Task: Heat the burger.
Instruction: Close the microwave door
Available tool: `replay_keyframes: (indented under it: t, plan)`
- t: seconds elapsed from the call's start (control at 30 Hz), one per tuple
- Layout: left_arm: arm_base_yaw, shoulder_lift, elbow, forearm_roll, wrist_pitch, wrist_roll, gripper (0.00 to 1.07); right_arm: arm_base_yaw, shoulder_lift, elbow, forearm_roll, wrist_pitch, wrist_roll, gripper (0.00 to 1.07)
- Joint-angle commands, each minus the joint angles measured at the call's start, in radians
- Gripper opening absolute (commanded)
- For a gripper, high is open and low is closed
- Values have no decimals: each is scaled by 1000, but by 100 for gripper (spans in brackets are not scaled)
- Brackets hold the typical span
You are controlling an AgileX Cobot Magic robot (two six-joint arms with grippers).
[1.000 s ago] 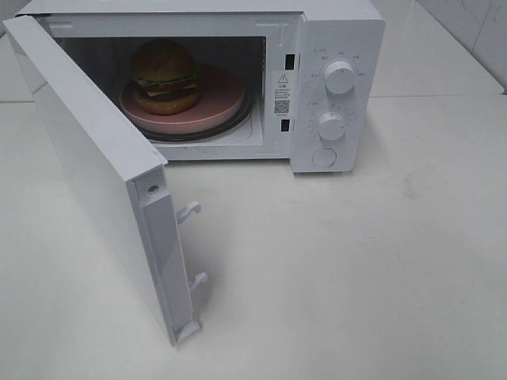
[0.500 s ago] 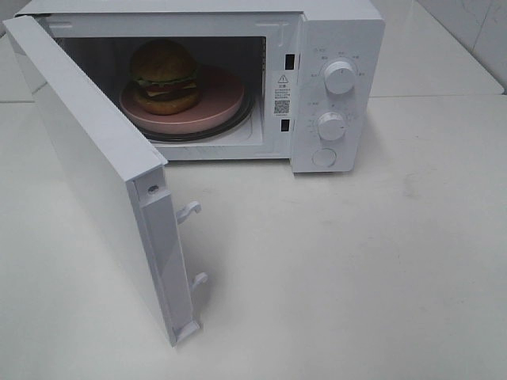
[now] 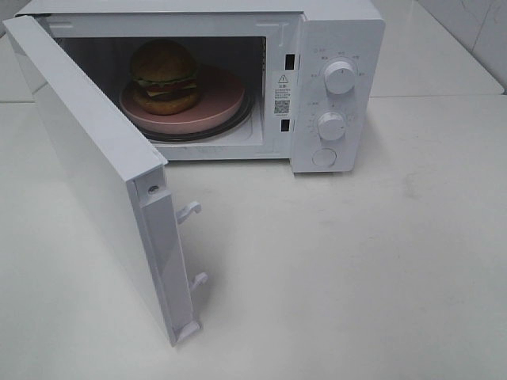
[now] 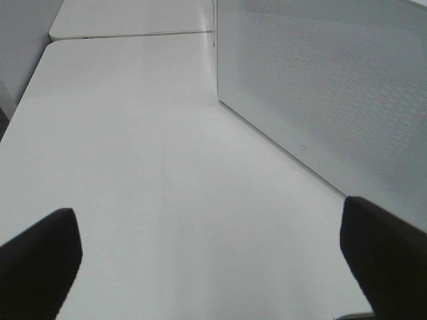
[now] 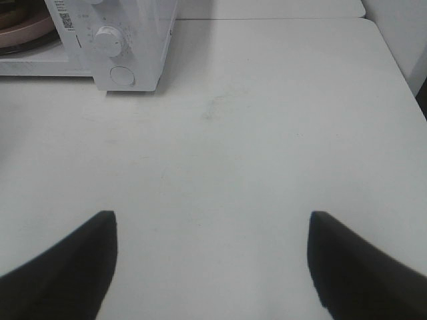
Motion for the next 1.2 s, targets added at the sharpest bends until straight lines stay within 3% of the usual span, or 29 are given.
replay_keyframes:
  t: [0.03, 1.2]
  plan:
    - [1, -18, 4, 0, -3, -1, 98, -8, -30, 3, 3, -10, -14, 76]
    - [1, -18, 3, -4, -4, -1, 98, -8, -30, 3, 3, -10, -14, 76]
